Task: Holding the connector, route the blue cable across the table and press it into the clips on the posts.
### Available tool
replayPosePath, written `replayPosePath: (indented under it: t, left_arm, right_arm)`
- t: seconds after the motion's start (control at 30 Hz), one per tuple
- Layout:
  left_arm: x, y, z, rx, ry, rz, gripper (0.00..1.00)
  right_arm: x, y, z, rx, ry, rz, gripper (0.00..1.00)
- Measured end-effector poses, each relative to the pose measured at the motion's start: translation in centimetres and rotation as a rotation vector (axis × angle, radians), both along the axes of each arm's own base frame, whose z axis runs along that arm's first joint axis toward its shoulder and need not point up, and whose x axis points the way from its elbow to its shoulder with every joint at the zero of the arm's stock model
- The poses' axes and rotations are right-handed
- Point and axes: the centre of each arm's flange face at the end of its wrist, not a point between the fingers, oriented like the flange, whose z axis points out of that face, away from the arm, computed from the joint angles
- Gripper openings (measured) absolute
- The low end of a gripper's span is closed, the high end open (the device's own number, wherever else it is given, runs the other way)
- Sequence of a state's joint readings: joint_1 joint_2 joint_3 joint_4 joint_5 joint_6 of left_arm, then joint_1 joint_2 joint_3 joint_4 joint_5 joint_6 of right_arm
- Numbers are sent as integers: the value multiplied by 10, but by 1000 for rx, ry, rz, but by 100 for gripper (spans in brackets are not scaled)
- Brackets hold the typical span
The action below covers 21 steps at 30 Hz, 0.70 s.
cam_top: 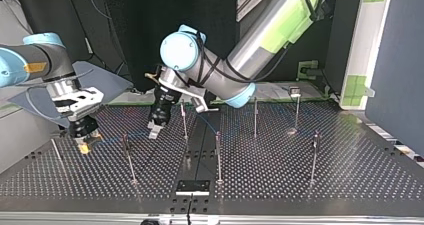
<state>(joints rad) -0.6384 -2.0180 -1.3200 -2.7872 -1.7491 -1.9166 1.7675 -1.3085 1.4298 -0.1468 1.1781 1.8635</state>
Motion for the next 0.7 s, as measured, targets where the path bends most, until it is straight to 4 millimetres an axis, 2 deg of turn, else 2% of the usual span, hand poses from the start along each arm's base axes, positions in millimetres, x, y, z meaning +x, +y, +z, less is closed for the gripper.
replayPosePath:
  t: [0.3, 0.7]
  left_arm:
    - [-23, 15, 23, -72, -52, 26, 100]
    - [-51, 51, 52, -184, -126, 136, 100]
  right_arm:
    - [3, 2, 0, 2, 2, 6, 0]
    - [10, 6, -1, 3, 12, 18, 0]
